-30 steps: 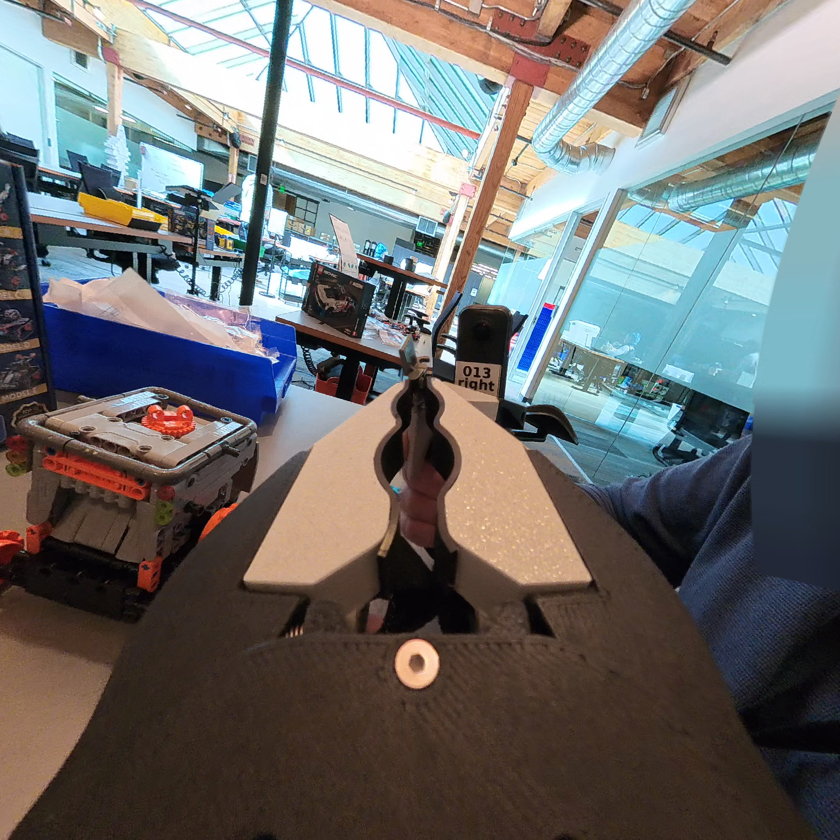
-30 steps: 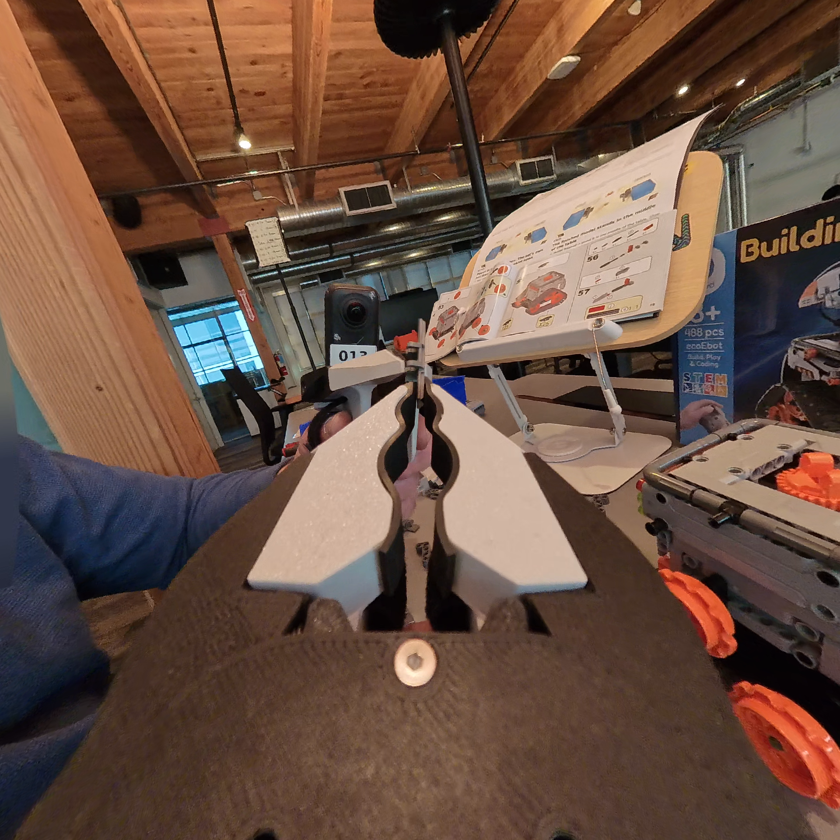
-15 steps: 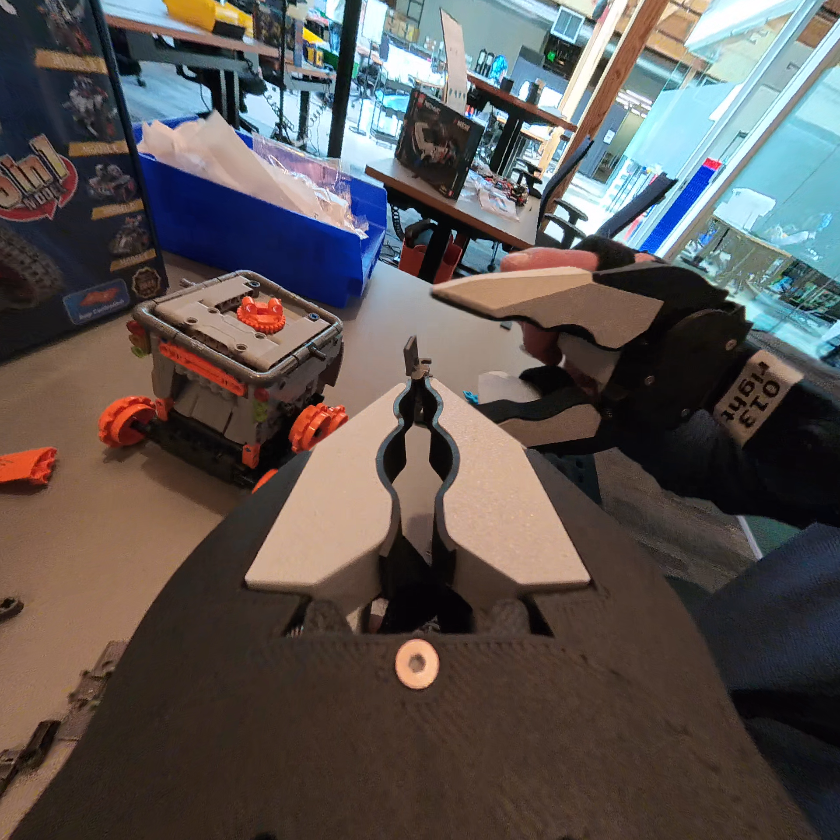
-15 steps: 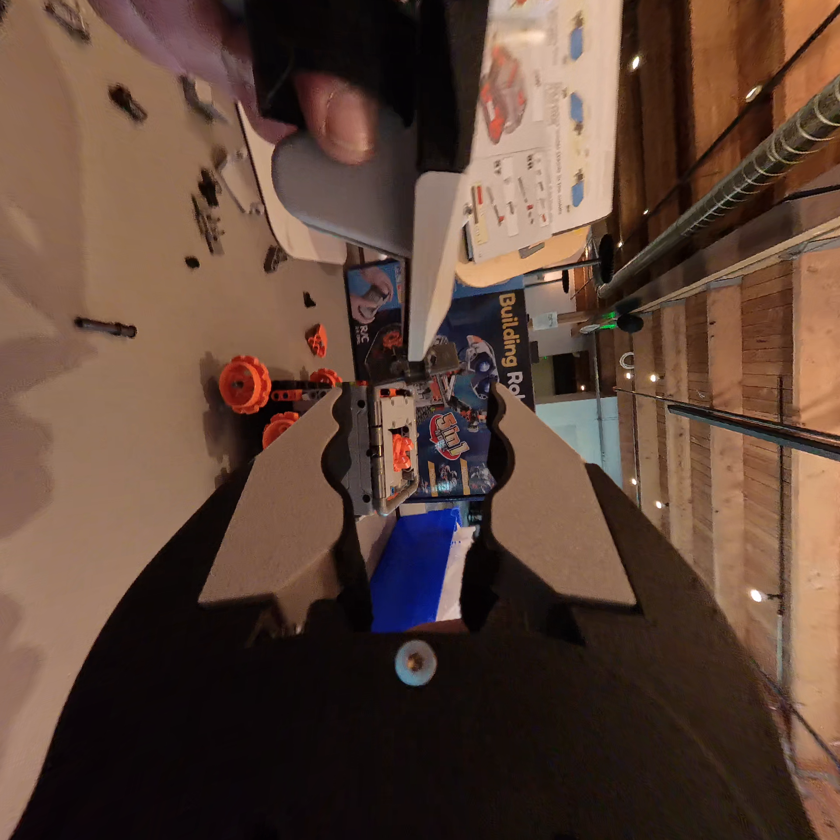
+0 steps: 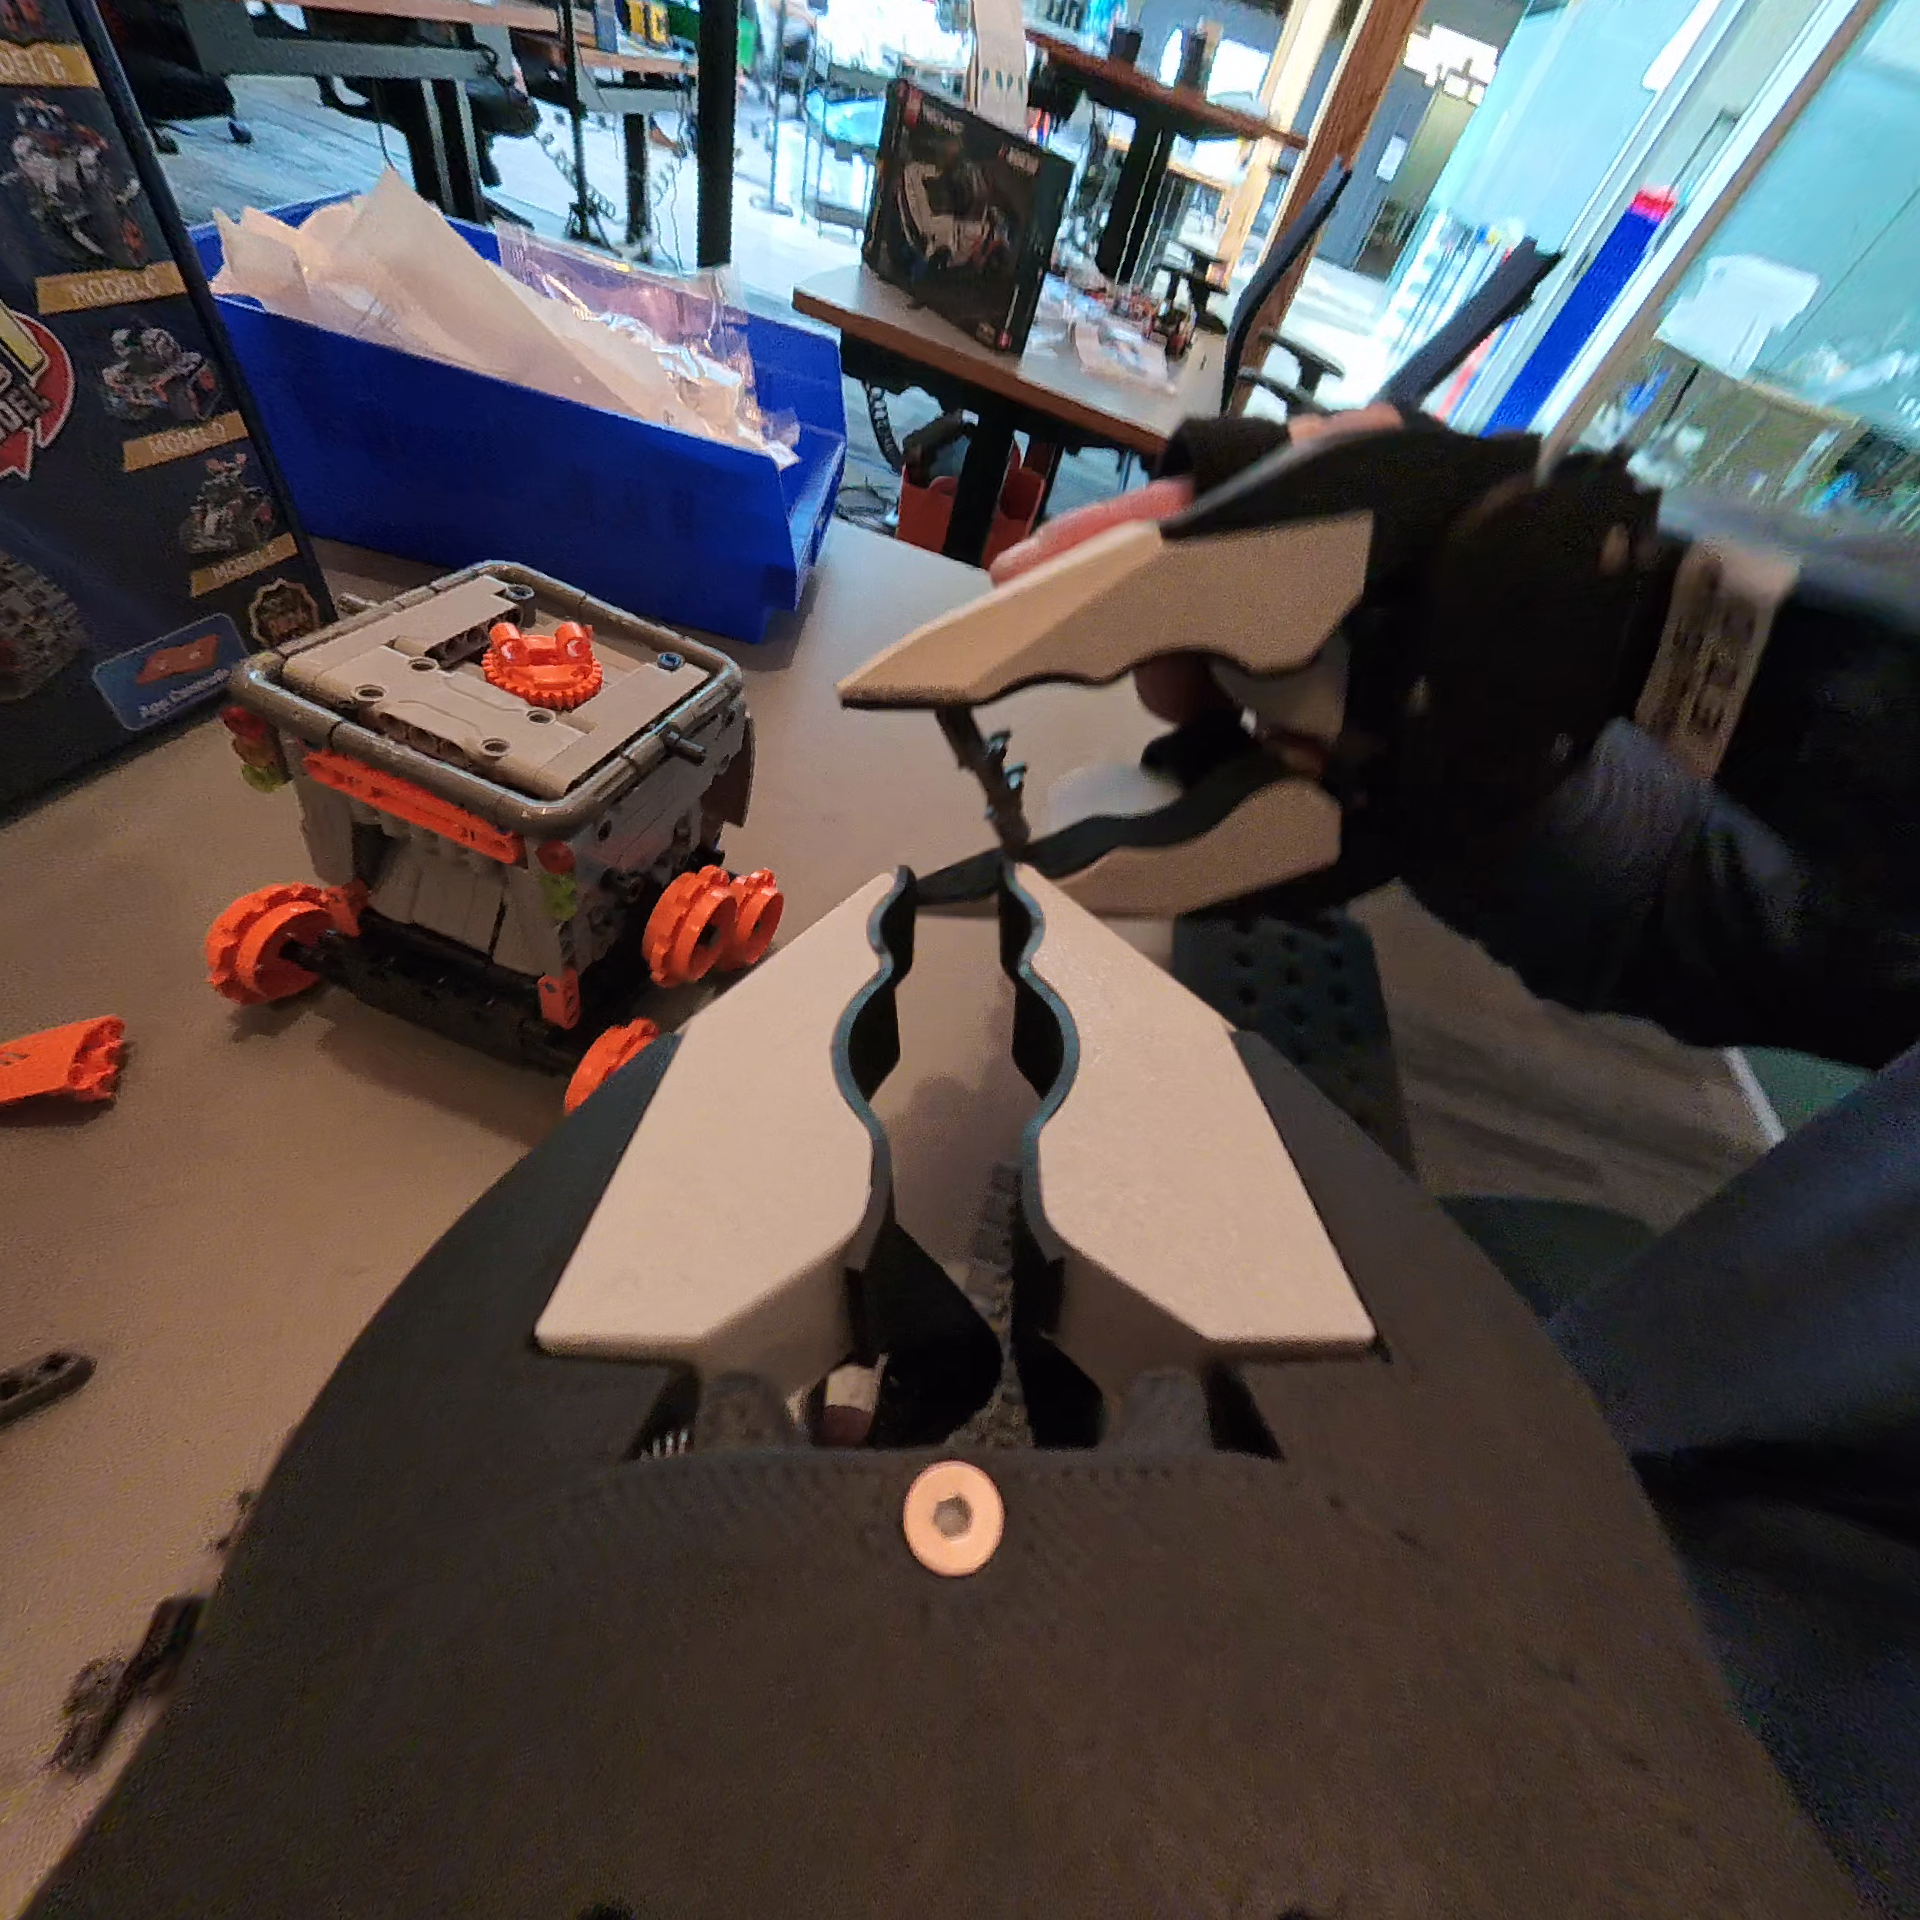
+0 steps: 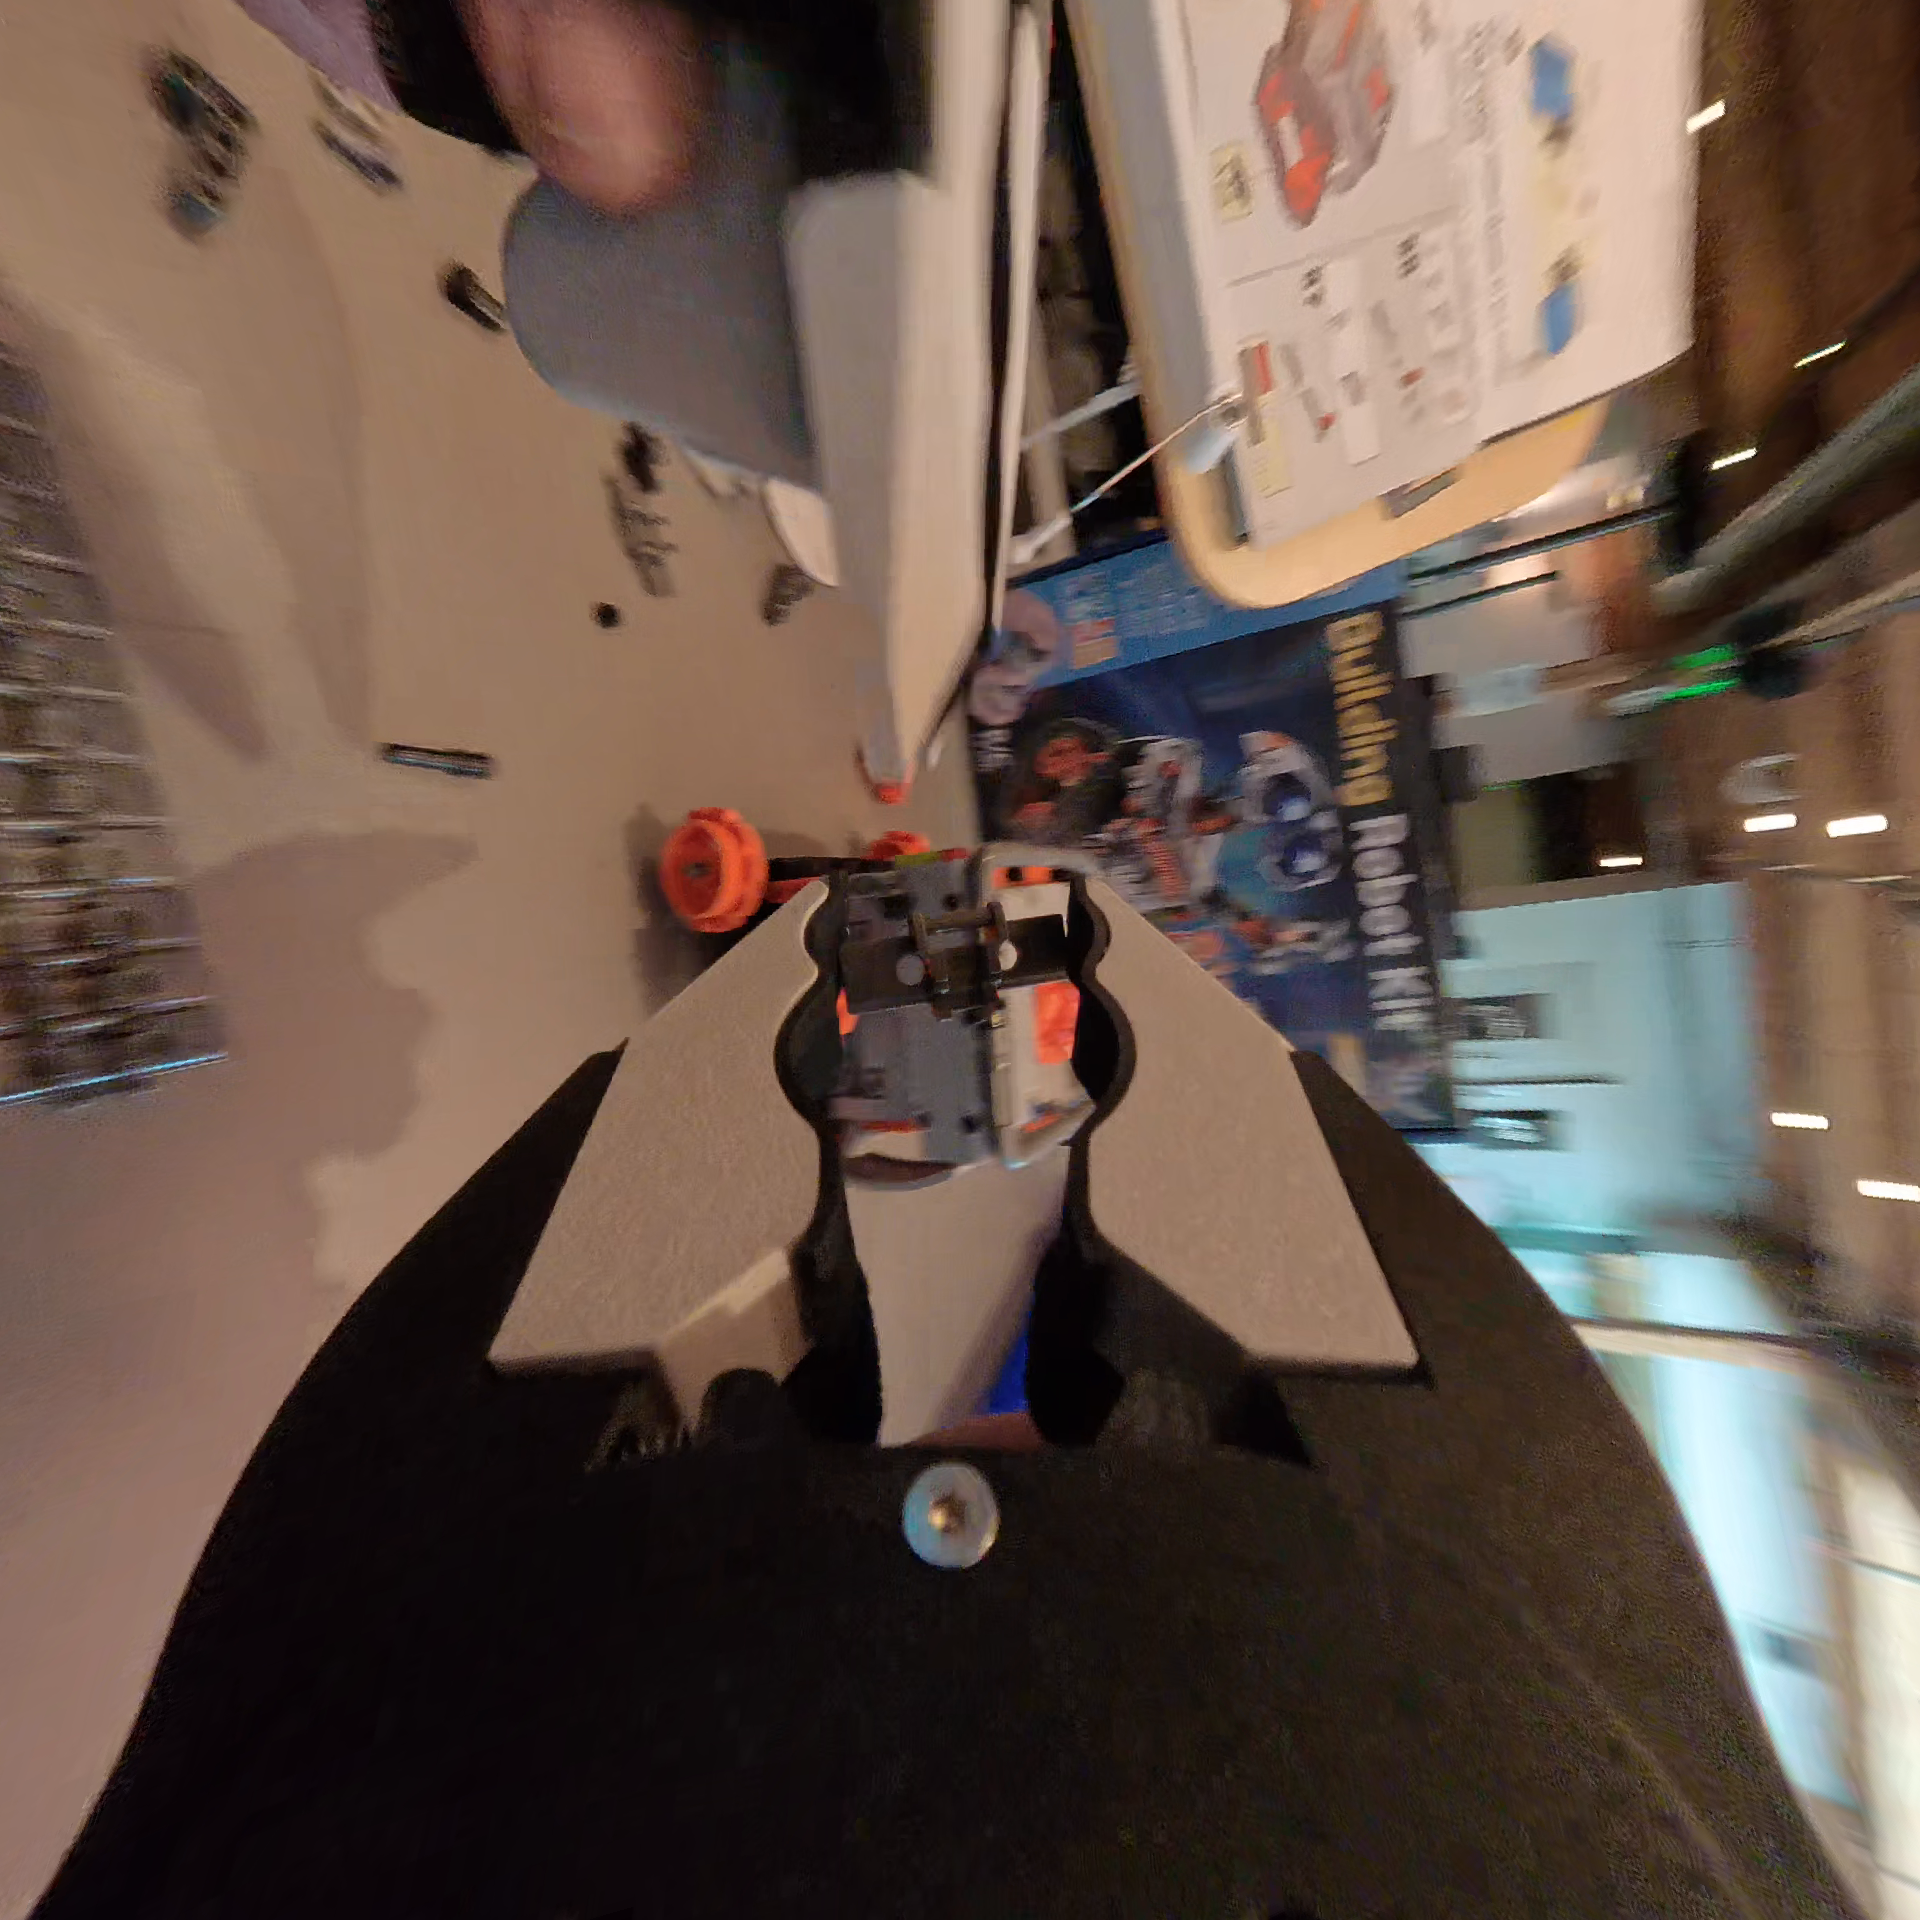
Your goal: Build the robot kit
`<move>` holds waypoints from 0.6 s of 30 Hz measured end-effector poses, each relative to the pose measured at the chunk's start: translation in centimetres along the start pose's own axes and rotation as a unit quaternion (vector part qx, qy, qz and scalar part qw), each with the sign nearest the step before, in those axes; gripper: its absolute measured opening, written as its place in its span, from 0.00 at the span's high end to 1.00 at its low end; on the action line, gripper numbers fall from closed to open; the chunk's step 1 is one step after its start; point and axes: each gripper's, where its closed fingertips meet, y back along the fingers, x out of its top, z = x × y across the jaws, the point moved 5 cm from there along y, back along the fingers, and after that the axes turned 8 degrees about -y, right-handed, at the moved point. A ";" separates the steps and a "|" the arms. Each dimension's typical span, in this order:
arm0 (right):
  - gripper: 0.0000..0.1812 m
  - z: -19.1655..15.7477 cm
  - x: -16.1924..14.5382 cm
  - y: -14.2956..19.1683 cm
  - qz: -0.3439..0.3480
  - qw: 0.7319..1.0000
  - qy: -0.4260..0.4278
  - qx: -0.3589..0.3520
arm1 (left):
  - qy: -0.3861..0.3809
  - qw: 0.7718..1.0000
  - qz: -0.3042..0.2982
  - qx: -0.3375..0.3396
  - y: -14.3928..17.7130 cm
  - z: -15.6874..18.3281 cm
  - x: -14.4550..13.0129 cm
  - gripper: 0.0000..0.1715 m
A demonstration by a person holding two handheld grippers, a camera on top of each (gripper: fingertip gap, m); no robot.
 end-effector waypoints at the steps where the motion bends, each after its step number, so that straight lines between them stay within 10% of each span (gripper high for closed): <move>1: 0.78 -0.2 -0.6 0.4 0.001 0.999 -0.034 0.042 | -0.013 1.000 -0.018 -0.013 0.3 0.3 -0.6 0.90; 8: 0.78 -6.1 -3.5 2.3 -0.035 0.939 -0.147 0.308 | -0.228 0.941 -0.246 -0.033 -0.7 3.2 -9.7 0.85; 18: 0.78 -10.9 -5.0 1.5 -0.105 0.864 -0.210 0.445 | -0.237 0.927 -0.286 -0.044 -2.5 3.9 -12.4 0.87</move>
